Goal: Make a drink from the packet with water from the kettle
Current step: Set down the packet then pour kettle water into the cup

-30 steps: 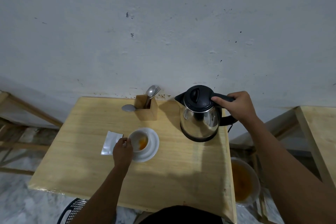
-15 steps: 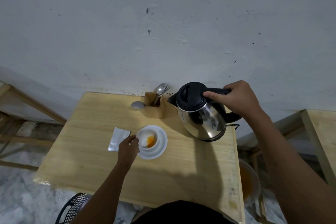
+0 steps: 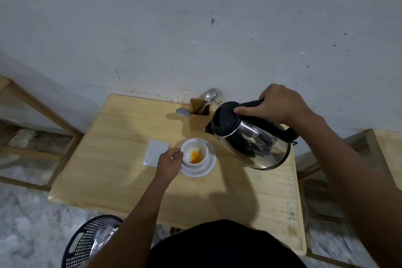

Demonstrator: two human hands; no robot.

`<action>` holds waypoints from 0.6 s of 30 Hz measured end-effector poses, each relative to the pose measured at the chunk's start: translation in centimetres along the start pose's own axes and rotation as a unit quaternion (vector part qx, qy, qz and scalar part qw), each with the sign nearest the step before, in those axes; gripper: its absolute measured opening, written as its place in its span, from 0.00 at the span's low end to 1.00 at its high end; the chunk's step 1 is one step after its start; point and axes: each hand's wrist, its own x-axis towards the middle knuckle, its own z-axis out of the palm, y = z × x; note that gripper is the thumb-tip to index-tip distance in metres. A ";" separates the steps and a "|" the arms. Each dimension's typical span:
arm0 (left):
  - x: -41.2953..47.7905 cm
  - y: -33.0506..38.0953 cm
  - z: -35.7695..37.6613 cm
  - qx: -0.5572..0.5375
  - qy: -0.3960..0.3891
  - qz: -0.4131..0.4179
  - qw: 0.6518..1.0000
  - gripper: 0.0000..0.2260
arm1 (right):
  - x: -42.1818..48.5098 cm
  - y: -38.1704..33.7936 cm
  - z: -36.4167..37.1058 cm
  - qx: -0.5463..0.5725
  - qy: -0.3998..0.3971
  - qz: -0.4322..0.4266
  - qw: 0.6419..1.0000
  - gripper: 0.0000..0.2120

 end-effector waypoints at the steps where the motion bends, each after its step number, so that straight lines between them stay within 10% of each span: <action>1: 0.0 -0.1 -0.1 -0.001 -0.002 0.003 1.000 0.13 | 0.0 -0.5 0.0 -0.012 -0.009 -0.003 1.000 0.36; 18: 0.5 -0.5 -0.5 0.023 -0.020 0.033 0.999 0.14 | 0.8 -5.5 1.5 -0.174 -0.084 -0.054 0.980 0.33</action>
